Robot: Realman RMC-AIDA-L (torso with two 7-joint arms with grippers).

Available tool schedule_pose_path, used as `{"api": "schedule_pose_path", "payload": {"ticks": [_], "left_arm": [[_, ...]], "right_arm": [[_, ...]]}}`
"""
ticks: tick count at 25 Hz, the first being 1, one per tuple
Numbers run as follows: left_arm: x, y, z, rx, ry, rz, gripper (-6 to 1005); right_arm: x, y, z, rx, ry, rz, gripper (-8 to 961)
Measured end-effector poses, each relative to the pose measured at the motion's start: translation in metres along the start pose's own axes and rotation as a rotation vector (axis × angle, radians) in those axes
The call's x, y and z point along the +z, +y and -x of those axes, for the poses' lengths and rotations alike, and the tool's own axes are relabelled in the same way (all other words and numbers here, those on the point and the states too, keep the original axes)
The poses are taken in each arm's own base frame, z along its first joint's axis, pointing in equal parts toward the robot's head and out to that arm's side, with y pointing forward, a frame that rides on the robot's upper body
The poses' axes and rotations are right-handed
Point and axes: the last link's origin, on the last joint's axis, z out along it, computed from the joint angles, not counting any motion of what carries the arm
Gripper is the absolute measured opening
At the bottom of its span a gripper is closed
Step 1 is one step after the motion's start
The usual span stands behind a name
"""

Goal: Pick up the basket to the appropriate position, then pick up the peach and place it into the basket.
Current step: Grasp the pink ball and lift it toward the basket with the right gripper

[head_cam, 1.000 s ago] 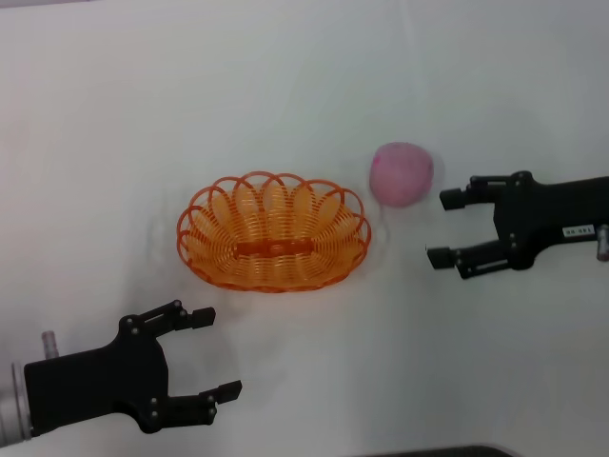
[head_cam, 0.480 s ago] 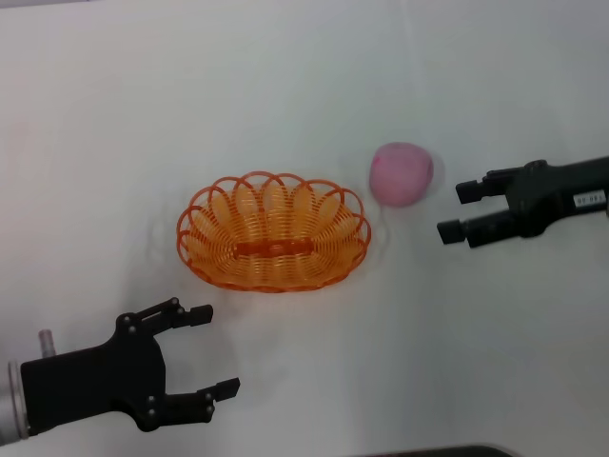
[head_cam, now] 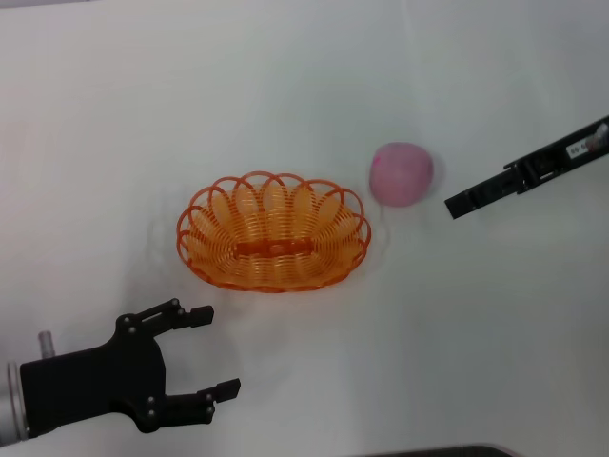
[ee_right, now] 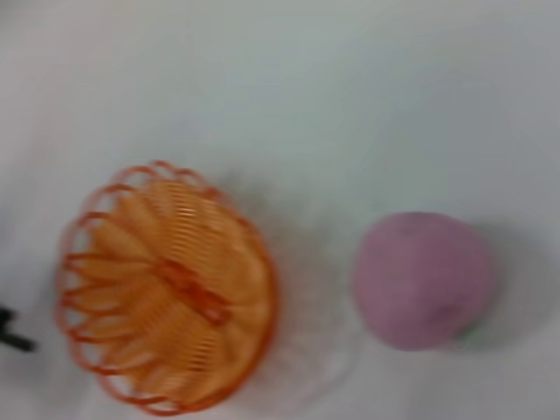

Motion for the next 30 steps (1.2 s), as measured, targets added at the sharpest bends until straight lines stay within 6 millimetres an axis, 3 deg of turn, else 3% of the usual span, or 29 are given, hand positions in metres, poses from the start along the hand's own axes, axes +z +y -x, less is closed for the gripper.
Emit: {"api": "schedule_pose_path", "payload": {"ticks": [5,14,30], "left_arm": [[-0.001,0.001,0.0,-0.006,0.0,0.004,885],[-0.003,0.002,0.001,-0.013,0.002,0.001,885],[-0.003,0.003,-0.001,-0.019,0.009,0.011,886]], "right_arm": [[-0.005,0.001,0.017,-0.002,0.073,-0.13,803],[0.008,0.022,0.048,-0.131,0.125,-0.196,799],[0.032,0.041,0.072,-0.312,0.172,-0.282,790]]}}
